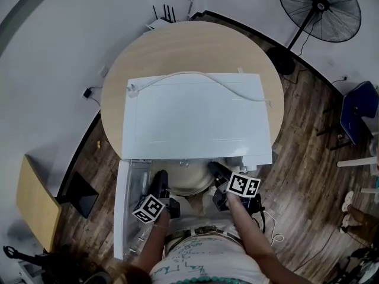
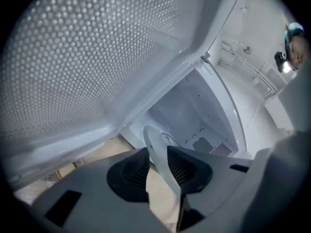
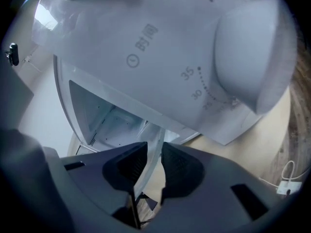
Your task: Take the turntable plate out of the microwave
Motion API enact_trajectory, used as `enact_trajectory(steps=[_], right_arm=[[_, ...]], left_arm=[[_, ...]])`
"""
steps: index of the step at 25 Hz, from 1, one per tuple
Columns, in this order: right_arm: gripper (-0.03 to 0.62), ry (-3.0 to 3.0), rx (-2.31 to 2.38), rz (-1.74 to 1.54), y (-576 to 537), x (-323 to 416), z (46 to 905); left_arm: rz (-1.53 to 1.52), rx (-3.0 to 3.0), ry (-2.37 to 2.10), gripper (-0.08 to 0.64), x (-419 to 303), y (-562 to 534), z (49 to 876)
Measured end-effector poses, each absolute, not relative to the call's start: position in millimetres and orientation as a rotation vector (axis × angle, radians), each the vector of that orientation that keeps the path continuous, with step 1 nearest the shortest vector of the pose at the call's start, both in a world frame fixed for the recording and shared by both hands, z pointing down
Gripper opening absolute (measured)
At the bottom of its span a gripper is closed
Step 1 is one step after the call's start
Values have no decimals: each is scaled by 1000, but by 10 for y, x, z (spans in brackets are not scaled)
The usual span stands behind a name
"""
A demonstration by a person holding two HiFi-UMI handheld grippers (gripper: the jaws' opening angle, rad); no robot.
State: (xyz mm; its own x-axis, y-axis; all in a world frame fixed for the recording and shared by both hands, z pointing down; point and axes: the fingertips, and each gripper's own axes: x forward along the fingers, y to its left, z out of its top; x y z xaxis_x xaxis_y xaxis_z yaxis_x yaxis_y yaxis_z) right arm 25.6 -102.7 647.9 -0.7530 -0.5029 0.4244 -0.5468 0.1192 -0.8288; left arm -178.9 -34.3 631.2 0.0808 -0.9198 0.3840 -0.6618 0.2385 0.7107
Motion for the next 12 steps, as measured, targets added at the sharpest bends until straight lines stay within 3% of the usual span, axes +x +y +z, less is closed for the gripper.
enact_trajectory(steps=[12], right_arm=[[78, -2419, 906, 1672, -987, 268, 6245]], left_arm=[[-507, 1422, -1763, 123, -1638, -26, 6120]])
